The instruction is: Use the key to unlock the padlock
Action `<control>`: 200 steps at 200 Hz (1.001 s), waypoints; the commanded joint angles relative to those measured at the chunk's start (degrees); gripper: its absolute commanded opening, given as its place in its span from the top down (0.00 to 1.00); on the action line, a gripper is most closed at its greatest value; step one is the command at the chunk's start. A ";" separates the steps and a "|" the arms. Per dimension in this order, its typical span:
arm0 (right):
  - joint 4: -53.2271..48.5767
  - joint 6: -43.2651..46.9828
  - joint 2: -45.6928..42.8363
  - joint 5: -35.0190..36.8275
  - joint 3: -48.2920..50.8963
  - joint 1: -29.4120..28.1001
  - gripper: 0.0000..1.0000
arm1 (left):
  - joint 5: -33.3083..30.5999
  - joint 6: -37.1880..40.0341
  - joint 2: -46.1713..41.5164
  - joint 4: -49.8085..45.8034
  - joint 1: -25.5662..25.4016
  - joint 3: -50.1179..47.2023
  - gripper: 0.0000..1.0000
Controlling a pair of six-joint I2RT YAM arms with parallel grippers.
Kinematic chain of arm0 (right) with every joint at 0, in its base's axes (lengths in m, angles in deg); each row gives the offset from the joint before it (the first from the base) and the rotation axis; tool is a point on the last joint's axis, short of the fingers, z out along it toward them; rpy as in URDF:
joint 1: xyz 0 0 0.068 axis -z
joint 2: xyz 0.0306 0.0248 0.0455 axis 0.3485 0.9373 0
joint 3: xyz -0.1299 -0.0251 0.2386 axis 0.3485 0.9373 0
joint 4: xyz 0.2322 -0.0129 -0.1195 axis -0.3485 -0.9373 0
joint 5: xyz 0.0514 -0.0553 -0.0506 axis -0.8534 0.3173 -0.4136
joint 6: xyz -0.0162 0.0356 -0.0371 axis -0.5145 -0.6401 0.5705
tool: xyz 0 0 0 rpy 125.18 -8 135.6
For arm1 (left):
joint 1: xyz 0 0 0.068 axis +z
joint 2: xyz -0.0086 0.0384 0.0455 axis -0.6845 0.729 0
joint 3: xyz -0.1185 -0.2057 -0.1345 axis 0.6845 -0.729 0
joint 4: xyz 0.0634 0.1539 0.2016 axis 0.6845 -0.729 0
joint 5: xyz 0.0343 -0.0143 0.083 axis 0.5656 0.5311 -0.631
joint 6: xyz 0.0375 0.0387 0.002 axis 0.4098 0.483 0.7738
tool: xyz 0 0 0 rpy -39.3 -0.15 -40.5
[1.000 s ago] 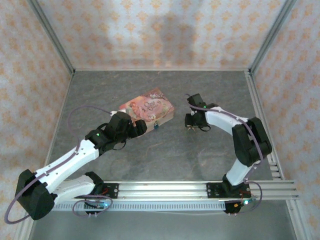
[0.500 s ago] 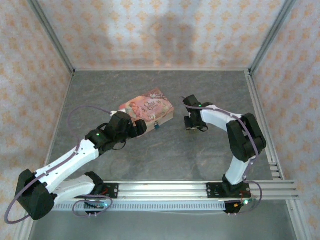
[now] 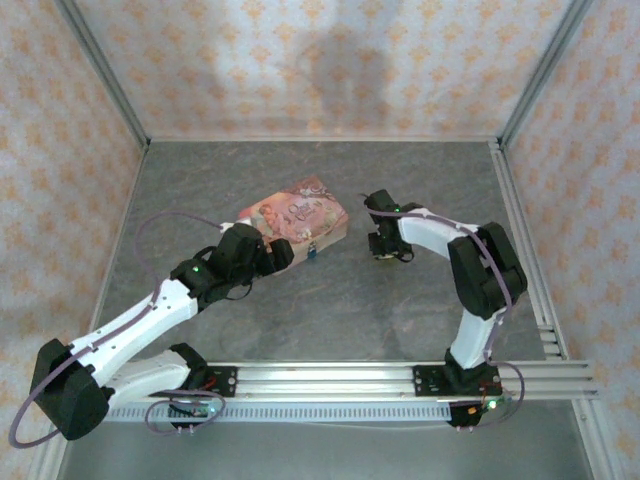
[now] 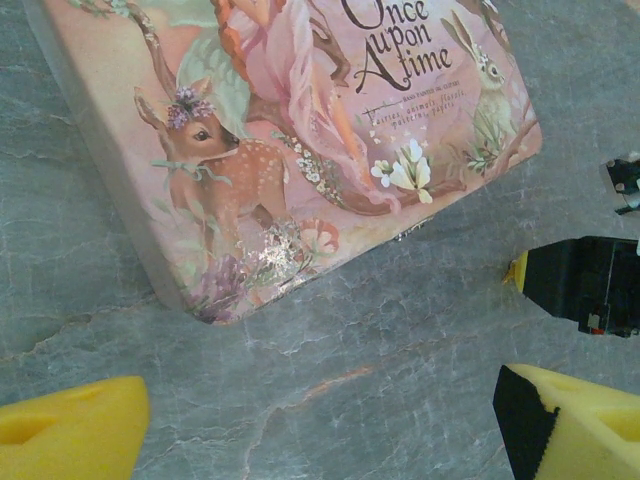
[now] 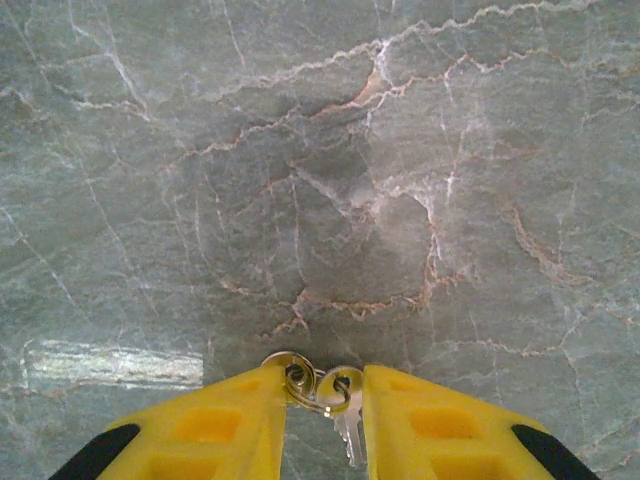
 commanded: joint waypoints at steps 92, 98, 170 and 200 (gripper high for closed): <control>-1.16 0.95 2.09 1.79 -1.90 -0.35 1.00 | -0.90 -1.55 -1.75 1.00 -0.43 -1.67 0.09; -1.04 0.88 1.53 1.71 -1.68 -0.35 1.00 | -0.82 -1.44 -1.85 0.96 -0.39 -1.74 0.09; 5.22 0.44 -19.89 -8.68 4.63 -0.35 1.00 | 1.13 0.45 -2.28 0.83 -1.10 2.75 0.08; 8.72 1.06 -31.33 -19.30 5.74 -0.35 1.00 | 4.06 0.55 -1.52 2.70 -1.27 5.53 0.06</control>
